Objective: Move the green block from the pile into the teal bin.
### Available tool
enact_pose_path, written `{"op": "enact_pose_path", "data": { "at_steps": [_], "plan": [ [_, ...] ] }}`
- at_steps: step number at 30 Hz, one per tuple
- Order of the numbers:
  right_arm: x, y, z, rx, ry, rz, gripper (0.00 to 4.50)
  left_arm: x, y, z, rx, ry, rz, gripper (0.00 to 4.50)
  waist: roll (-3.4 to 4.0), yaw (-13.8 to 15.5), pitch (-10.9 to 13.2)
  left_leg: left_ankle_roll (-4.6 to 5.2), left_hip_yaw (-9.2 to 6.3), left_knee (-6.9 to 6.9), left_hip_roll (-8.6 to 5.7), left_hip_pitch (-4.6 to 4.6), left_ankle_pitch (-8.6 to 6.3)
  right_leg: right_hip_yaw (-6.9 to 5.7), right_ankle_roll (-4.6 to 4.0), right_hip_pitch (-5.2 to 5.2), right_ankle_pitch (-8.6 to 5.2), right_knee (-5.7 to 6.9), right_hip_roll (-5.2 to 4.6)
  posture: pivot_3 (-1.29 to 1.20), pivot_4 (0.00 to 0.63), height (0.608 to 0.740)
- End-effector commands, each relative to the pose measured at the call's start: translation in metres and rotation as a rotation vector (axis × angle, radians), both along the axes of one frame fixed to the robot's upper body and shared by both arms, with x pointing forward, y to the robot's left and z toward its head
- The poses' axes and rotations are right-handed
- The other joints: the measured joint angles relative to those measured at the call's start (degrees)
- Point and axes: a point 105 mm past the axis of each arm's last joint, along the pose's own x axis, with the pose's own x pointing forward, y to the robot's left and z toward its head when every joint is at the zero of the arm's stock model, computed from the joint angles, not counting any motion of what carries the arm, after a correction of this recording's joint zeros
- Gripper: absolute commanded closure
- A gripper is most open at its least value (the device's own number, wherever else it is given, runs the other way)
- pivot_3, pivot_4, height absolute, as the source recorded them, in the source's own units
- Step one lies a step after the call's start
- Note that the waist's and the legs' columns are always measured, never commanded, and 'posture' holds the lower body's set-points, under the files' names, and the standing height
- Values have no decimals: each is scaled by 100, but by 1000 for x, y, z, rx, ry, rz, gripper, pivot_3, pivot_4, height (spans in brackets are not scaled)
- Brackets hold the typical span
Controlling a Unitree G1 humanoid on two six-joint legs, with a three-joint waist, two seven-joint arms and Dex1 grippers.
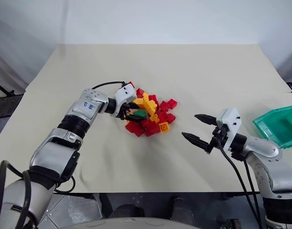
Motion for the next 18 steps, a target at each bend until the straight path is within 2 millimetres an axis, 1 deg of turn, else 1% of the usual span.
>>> {"op": "enact_pose_path", "data": {
  "at_steps": [1, 5, 10, 13, 15, 18],
  "plan": [
    [-3, -2, 12, 0, -48, -2, 0, 2, 10, -8, 48, 17, 30, 2302, 0, 1, 0, 1, 0, 0, -1, 1, -1, 1, 1, 1, 0, 0, 0, 0, 150, 740],
    [-2, -3, 12, -3, -51, -3, 0, 4, 10, -2, 11, 2, 39, 2352, 0, 1, 0, 4, 3, 0, -1, 1, -2, 2, 3, 0, 2, -2, -1, 0, 150, 740],
    [-1, -5, 15, -8, -56, -5, 0, 4, 4, 16, -105, -23, 21, 2352, -3, 0, 2, 4, 6, 2, 0, 0, -2, 5, 3, -2, 2, -1, -1, 0, 150, 740],
    [-2, -9, 16, -17, -58, -11, 0, -1, -1, 30, -167, -52, -52, 2352, -3, 5, 2, 5, 6, 1, 0, -6, -3, 3, 4, -9, 3, -3, -2, 0, 150, 740],
    [-3, -12, 17, -21, -58, -13, 0, -2, -4, 42, -234, -60, -64, 2352, -3, 13, 2, 7, 4, 1, -1, -15, -4, -1, 6, -12, 4, -8, -2, 0, 150, 740],
    [-4, -19, 21, -28, -59, -24, 0, -16, -19, 73, -387, -147, -217, 2352, -3, 18, 2, 10, -2, 2, -4, -27, -6, -7, 16, -13, 9, -20, -2, 0, 150, 740]
  ]
}}
